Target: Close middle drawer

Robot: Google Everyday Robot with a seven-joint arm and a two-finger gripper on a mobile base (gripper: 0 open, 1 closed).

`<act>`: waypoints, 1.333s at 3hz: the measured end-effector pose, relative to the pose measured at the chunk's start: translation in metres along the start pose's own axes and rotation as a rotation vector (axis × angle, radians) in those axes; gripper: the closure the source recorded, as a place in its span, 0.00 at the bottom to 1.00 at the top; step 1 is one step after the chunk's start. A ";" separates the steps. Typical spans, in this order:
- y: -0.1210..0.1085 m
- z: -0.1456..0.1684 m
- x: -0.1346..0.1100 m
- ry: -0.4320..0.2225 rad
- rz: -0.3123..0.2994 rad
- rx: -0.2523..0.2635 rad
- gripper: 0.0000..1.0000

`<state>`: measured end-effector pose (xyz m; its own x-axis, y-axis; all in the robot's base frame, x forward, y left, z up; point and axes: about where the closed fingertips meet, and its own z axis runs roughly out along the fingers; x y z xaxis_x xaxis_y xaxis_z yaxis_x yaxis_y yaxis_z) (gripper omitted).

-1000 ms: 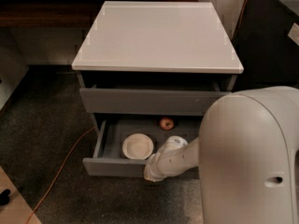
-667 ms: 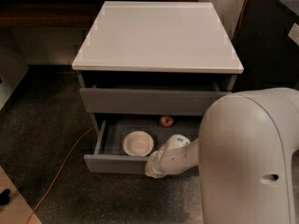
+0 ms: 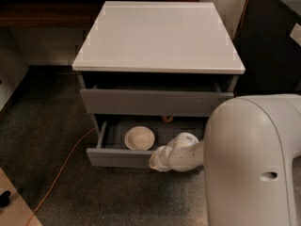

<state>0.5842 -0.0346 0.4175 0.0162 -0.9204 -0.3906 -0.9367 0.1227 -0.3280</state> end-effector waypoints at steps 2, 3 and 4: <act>-0.036 0.022 0.010 -0.031 0.045 0.060 1.00; -0.051 0.030 0.015 -0.041 0.066 0.086 1.00; -0.062 0.036 0.016 -0.050 0.072 0.104 1.00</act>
Offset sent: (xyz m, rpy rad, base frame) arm 0.0570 -0.0039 -0.0233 0.0616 -0.0645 -0.0874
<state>0.6553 -0.0437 0.4003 -0.0302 -0.8886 -0.4577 -0.8949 0.2280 -0.3836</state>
